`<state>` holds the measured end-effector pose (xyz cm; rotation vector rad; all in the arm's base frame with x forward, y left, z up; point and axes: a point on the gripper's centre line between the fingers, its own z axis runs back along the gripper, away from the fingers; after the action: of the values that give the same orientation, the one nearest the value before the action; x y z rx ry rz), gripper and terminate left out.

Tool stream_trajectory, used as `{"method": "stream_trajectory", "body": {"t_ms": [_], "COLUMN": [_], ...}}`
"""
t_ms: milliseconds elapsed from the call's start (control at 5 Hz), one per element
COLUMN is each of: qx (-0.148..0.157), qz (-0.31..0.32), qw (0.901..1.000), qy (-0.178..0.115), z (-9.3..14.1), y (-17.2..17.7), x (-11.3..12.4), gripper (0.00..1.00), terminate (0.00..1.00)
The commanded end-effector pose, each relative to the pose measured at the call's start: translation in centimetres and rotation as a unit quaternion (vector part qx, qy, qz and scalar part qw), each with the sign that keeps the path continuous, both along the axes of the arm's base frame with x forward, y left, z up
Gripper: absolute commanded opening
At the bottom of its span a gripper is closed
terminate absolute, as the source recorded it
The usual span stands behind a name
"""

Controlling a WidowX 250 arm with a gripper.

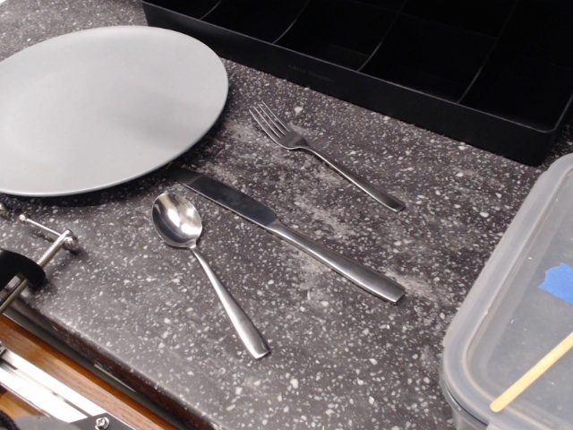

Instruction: Put spoon on plate

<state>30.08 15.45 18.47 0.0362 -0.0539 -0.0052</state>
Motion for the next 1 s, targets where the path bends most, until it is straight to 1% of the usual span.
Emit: {"method": "stream_trajectory", "body": {"t_ms": [0, 200, 400, 600, 800], "qx": [0.000, -0.023, -0.062, -0.078, -0.088], "qz": [0.000, 0.049, 0.173, 0.239, 0.287], "qw": [1.0000, 0.9982, 0.9821, 0.9677, 0.9539], "qy": [0.000, 0.027, 0.042, 0.013, -0.011], "z": [0.0, -0.3, -1.6, -3.3, -5.1], "y": [0.0, 0.5, 0.2, -0.8, -2.2], "x": [0.0, -2.0, -4.5, -7.1, -9.3], "gripper": [1.00, 1.00, 1.00, 1.00, 1.00], "terminate": [0.00, 0.00, 0.00, 0.00, 0.00]}}
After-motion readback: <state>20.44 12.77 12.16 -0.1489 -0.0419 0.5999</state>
